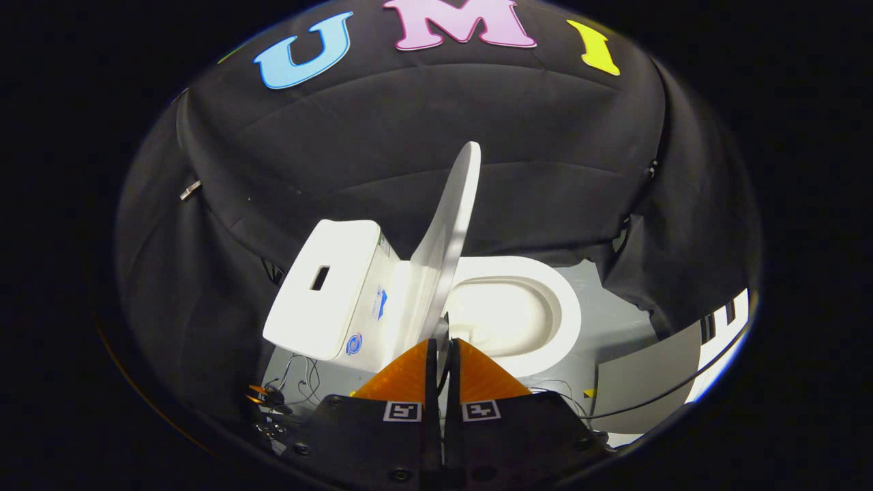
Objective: Open the toilet lid.
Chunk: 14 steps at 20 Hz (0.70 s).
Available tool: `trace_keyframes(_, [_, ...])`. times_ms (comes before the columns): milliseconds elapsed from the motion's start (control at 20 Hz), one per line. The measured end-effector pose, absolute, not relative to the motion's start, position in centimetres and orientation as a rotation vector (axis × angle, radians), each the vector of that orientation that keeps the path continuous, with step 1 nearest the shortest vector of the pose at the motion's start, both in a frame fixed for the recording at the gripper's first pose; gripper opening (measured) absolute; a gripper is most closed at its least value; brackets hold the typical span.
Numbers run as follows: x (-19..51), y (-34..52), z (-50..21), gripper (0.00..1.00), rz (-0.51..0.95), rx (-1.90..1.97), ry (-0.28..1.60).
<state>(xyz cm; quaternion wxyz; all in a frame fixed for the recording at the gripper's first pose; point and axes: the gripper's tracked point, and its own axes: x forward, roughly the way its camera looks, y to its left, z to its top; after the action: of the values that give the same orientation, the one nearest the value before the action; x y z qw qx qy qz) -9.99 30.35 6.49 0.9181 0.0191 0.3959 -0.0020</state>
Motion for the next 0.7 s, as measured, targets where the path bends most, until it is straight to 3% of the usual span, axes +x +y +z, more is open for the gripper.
trace_keyframes(700, [-9.3, 42.0, 7.5, 0.07, -0.022, -0.121, 0.749])
